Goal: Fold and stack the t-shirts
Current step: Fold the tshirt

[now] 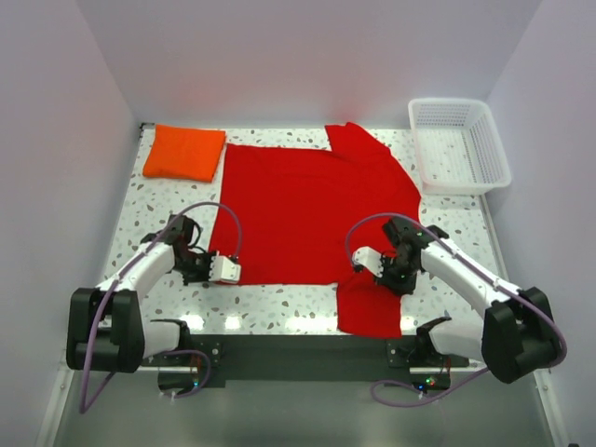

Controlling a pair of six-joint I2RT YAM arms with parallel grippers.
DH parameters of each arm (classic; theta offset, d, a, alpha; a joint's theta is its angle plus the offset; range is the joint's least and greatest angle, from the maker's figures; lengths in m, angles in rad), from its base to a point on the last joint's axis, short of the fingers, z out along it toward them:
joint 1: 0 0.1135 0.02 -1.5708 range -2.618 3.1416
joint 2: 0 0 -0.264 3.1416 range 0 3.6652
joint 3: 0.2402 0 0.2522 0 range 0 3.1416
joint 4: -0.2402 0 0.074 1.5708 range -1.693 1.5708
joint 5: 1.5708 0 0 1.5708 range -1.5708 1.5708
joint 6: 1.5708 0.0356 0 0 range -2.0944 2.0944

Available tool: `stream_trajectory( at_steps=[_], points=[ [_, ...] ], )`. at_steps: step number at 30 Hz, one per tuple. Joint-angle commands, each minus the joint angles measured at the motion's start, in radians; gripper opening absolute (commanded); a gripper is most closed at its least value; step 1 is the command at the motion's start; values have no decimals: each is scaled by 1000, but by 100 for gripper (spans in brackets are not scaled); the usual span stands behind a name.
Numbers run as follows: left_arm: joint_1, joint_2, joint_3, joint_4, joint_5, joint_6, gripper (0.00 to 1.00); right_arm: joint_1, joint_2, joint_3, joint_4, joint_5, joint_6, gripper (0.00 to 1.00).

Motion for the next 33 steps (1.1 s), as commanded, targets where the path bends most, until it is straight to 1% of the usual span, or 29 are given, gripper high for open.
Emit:
stream_trajectory(
  at_steps=[1, 6, 9, 13, 17, 18, 23, 27, 33],
  points=[
    [7, -20, -29, -101, -30, 21, 0, 3, -72, 32, -89, -47, -19, 0],
    [19, -69, 38, -200, -7, 24, 0, 2, -147, 61, -155, -59, -22, 0],
    [35, -73, 93, -260, 10, 29, 0, 2, -162, 75, -175, -53, -32, 0],
    [46, -57, 141, -282, 22, 24, 0, 0, -149, 118, -187, -49, -60, 0],
    [49, -8, 214, -288, 54, 10, 0, -35, -95, 188, -200, -58, -106, 0],
    [73, 12, 227, -288, 60, 9, 0, -44, -83, 205, -204, -62, -118, 0],
    [87, 62, 288, -277, 80, 1, 0, -100, 44, 311, -247, -72, -203, 0],
    [96, 111, 337, -276, 103, -13, 0, -121, 108, 362, -264, -72, -253, 0],
    [98, 180, 425, -271, 142, -44, 0, -147, 225, 497, -316, -78, -312, 0]
  ],
)
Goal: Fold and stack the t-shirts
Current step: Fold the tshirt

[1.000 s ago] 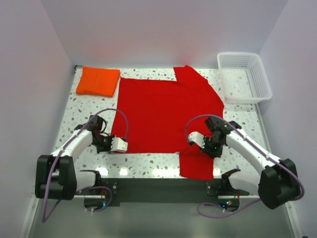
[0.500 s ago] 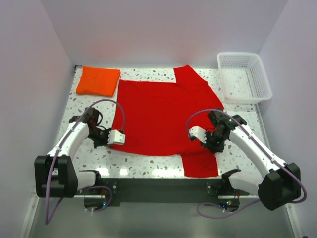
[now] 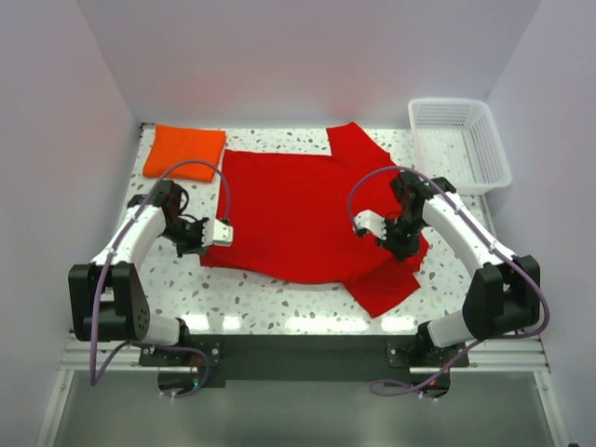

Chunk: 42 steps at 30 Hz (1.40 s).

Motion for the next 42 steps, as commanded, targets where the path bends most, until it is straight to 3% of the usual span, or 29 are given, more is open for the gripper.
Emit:
stream_trajectory(
  at_steps=[1, 21, 30, 42],
  points=[
    [11, 42, 81, -9, 60, -27, 0, -23, 50, 117, -71, -24, -84, 0],
    [11, 296, 335, 33, 75, -110, 0, -89, 504, 625, -239, 1, -219, 0],
    [9, 396, 420, 56, 73, -167, 0, -110, 604, 685, -274, 25, -213, 0],
    [3, 471, 461, 82, 60, -181, 0, -125, 562, 589, -259, 25, -175, 0]
  ],
)
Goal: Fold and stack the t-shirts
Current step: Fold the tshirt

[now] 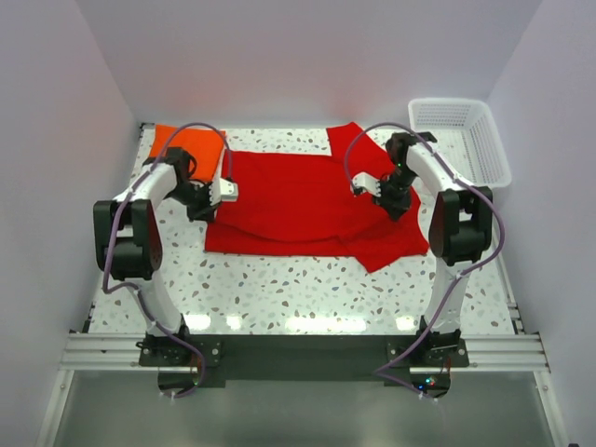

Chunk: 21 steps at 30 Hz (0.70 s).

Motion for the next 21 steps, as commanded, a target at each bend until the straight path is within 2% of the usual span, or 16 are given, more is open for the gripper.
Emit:
stream_trajectory(
  at_steps=[1, 10, 19, 20, 21],
  points=[
    [3, 10, 48, 21, 15, -5, 0, -8, -51, -20, -168, 3, 9, 0],
    [-8, 48, 70, 16, -3, 15, 0, -10, -67, -57, -145, -1, 41, 0],
    [-5, 48, 36, 18, -29, 24, 0, -11, -9, 10, -160, -5, 85, 0],
    [-6, 47, 36, 19, -31, 18, 2, -11, -5, 12, -158, -4, 91, 6],
    [-5, 44, 36, 24, -32, 5, 10, -11, -1, 24, -161, -4, 108, 16]
  ],
)
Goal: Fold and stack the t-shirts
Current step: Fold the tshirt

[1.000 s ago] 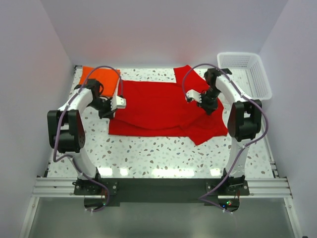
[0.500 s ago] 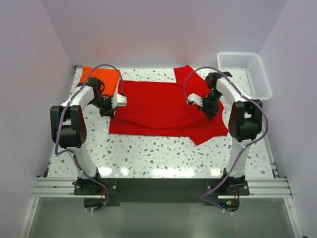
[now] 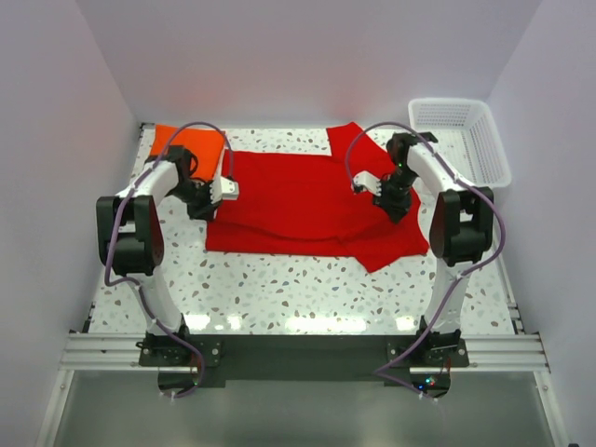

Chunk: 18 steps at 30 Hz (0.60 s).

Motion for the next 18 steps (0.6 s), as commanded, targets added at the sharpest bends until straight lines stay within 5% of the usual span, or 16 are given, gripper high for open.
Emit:
stream_trajectory(
  at_steps=[1, 3, 5, 10, 18],
  points=[
    [0, -5, 2, 32, -6, -38, 19, -10, 14, 60, -173, -10, 41, 25],
    [27, -18, 14, 32, 12, -81, 26, -30, 24, 103, -190, -32, 92, 44],
    [75, -34, 36, 12, 58, -145, 34, -82, 38, 139, -230, -84, 130, 52],
    [162, -67, 19, -97, 138, -234, 52, -197, -6, 97, -245, -153, 253, 54],
    [173, -118, -185, 9, 146, -417, 55, -280, -43, -101, -117, -158, 377, 54]
  ],
)
